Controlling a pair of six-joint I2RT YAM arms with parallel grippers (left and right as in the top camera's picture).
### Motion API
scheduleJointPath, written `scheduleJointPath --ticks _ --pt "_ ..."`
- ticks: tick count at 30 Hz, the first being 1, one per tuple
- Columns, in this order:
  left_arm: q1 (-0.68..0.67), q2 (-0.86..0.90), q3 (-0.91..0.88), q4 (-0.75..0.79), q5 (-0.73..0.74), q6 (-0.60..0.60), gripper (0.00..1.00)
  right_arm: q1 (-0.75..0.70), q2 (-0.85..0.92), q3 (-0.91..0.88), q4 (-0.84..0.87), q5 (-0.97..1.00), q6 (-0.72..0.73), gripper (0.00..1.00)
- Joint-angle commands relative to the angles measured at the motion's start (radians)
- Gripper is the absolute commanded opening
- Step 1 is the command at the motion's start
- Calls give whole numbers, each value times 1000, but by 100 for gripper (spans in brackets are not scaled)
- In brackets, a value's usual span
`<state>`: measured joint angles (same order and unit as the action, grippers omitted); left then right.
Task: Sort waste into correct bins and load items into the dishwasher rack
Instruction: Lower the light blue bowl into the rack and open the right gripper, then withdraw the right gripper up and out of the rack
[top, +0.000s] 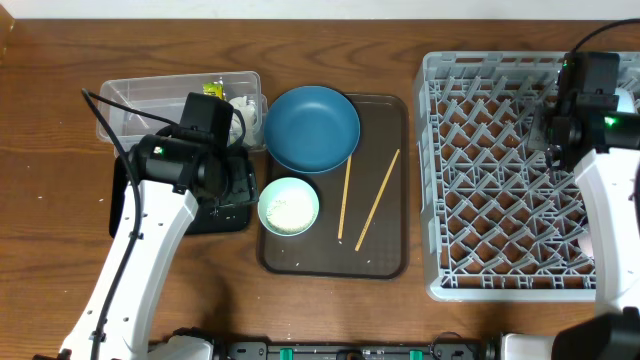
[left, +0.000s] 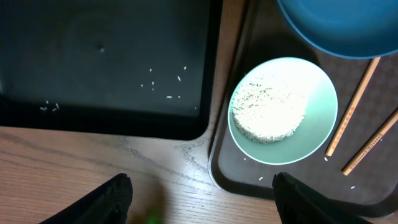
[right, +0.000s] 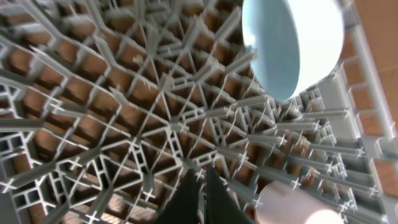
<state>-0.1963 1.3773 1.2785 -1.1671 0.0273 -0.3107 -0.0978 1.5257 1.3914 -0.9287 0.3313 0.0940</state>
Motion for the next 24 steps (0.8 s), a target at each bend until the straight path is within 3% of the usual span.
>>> scheduleJointPath --ticks 1,5,14,24 --pt "5 -6 2 -3 3 -2 76 -7 28 2 -29 -33 51 1" --pt "5 -6 2 -3 3 -2 76 -6 34 2 -61 -133 50 3" --pt "5 -6 2 -3 3 -1 76 -39 34 2 -39 269 198 1" --pt "5 -6 2 -3 3 -2 76 -188 94 2 15 214 159 1"
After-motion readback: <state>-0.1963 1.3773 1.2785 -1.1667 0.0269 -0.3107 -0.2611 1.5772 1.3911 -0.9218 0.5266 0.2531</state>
